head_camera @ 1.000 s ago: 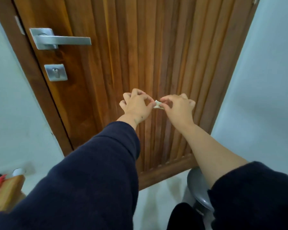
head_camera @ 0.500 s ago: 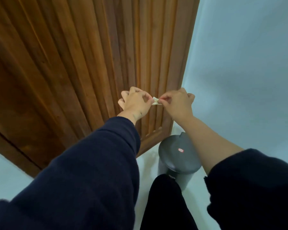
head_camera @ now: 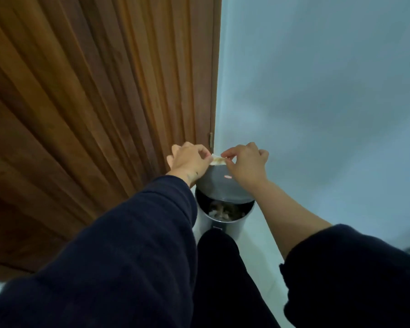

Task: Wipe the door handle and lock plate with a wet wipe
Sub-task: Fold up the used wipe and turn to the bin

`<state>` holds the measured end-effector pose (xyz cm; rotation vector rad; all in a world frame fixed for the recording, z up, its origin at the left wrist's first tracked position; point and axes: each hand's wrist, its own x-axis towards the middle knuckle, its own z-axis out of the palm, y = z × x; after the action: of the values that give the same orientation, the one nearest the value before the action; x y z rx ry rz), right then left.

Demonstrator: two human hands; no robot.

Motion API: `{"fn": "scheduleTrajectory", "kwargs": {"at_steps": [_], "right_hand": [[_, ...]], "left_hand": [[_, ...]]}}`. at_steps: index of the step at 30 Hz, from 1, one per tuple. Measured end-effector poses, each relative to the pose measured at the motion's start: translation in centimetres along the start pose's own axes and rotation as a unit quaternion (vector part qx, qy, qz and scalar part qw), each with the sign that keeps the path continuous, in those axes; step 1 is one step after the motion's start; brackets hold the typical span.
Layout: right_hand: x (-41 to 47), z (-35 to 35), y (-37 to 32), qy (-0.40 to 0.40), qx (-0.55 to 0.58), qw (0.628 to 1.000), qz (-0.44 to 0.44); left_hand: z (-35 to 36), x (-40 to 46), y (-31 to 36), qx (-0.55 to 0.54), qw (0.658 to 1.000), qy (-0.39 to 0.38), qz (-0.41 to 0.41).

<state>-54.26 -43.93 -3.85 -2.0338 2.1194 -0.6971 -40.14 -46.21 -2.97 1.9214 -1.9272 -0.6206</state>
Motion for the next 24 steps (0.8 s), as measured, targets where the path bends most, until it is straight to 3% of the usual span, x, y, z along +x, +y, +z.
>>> {"fn": "scheduleTrajectory", "kwargs": {"at_steps": [5,11,17,24], "right_hand": [[-0.6,2.3,2.3,-0.028,-0.015,0.998,0.045],[-0.4,4.4,4.5,-0.067,-0.018,0.995,0.073],[0.9,5.0,6.0,-0.092,-0.059,0.989,0.100],[1.2,5.2,6.1,-0.096,-0.014,0.988,0.117]], "left_hand": [[3.4,1.1,-0.2,0.035,0.998,-0.044,-0.019],[6.8,2.1,0.0,-0.025,0.993,-0.106,-0.050],[7.4,3.7,0.1,-0.031,0.992,-0.111,-0.048],[6.7,4.4,-0.8,-0.029,0.991,-0.117,-0.064]]}}
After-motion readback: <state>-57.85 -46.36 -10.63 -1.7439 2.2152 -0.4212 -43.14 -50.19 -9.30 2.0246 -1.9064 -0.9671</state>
